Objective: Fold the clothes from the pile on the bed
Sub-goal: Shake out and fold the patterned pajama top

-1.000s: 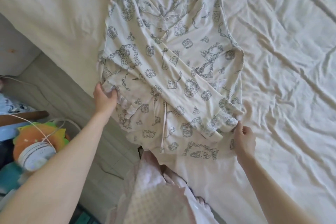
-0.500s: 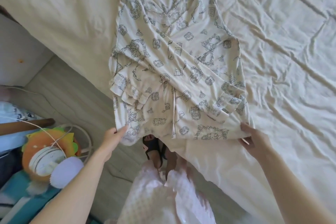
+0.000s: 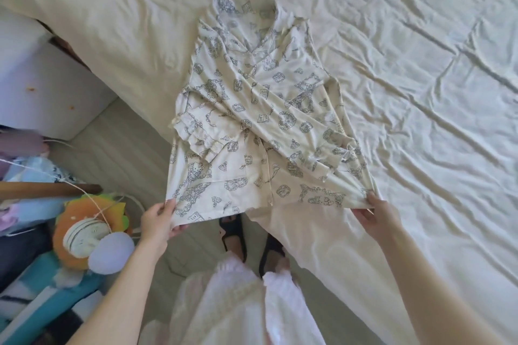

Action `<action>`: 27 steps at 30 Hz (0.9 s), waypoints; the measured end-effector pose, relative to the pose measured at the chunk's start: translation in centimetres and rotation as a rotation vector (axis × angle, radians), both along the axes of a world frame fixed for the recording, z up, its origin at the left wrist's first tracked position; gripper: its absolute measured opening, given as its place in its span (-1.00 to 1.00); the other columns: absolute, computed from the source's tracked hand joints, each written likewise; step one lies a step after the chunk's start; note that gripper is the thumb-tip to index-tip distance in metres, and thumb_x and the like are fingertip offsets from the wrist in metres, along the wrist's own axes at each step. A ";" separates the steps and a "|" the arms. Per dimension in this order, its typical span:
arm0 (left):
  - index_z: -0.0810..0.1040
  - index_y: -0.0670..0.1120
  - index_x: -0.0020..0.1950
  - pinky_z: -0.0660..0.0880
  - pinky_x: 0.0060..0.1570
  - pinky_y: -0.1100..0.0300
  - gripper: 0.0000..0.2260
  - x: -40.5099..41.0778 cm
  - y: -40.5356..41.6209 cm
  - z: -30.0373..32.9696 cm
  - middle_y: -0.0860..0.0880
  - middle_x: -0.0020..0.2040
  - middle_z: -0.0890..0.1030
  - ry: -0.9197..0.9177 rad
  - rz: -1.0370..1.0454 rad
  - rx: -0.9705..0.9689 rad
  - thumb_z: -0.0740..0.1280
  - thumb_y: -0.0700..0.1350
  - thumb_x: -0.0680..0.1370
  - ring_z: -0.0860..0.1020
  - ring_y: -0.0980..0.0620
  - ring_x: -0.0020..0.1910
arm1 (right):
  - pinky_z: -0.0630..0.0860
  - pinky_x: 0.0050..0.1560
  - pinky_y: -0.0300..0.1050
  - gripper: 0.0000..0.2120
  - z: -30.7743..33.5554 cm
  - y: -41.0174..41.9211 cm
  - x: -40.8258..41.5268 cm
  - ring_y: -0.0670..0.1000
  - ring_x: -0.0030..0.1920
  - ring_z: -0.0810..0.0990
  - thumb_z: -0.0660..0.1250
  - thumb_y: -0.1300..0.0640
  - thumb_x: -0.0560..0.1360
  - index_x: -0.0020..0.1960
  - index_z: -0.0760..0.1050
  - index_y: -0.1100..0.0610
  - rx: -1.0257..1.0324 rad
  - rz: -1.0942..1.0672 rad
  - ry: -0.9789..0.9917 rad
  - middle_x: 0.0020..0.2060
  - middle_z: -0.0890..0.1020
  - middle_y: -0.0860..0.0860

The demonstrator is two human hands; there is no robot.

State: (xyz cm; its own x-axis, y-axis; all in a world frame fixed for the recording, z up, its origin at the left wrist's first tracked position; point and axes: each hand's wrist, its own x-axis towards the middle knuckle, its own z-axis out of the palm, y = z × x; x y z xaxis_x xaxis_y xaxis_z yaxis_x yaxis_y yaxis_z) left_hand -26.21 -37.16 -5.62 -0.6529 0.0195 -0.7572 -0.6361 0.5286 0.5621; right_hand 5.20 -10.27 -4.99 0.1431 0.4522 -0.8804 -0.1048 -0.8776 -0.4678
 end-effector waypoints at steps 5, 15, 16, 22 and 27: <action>0.50 -0.24 -0.06 0.44 -0.62 0.31 -0.83 2.5 -1.5 3.1 -0.13 -0.33 0.49 -0.174 0.031 -0.094 0.29 -0.12 0.59 0.31 0.15 -0.69 | 0.56 -0.55 -0.12 -0.84 2.1 -0.4 3.4 0.08 -0.24 0.56 0.18 0.30 0.58 0.16 0.37 0.21 -0.079 0.059 -0.073 -0.17 0.52 0.10; 0.49 -0.23 0.04 0.55 -0.21 0.13 -0.80 -2.9 4.3 8.4 -0.14 -0.11 0.64 -0.249 0.418 0.399 0.28 -0.09 0.58 0.62 0.00 -0.13 | 0.60 -0.45 -0.14 -0.87 7.0 5.7 -1.5 0.08 -0.27 0.61 0.14 0.25 0.57 -0.16 0.36 0.19 0.124 -0.108 0.145 -0.28 0.53 0.11; 0.49 -0.23 -0.01 0.58 -0.27 0.16 -0.83 -3.9 5.5 9.0 -0.14 -0.20 0.65 -0.235 0.463 0.465 0.27 -0.12 0.58 0.64 0.03 -0.22 | 0.60 -0.45 -0.14 -0.85 7.6 6.8 -2.7 0.07 -0.32 0.63 0.15 0.25 0.57 -0.18 0.35 0.19 0.150 -0.123 0.171 -0.33 0.54 0.11; 0.41 -0.22 -0.22 0.54 -0.47 0.29 -0.75 -11.1 14.9 11.2 -0.05 -0.57 0.53 -0.169 0.653 0.676 0.12 -0.24 0.64 0.55 0.11 -0.57 | 0.61 -0.40 -0.09 -0.90 9.6 15.4 -11.5 0.10 -0.19 0.60 0.17 0.26 0.59 -0.09 0.38 0.25 0.198 -0.190 0.313 -0.18 0.55 0.18; 0.41 -0.24 -0.25 0.56 -0.02 0.24 -0.72 -20.3 23.9 9.3 -0.10 -0.57 0.52 -0.147 0.689 0.768 0.07 -0.31 0.64 0.57 0.04 -0.56 | 0.60 -0.39 -0.10 -0.80 7.7 25.4 -20.1 0.10 -0.10 0.61 0.20 0.23 0.59 0.18 0.40 0.29 0.225 -0.246 0.365 0.03 0.56 0.19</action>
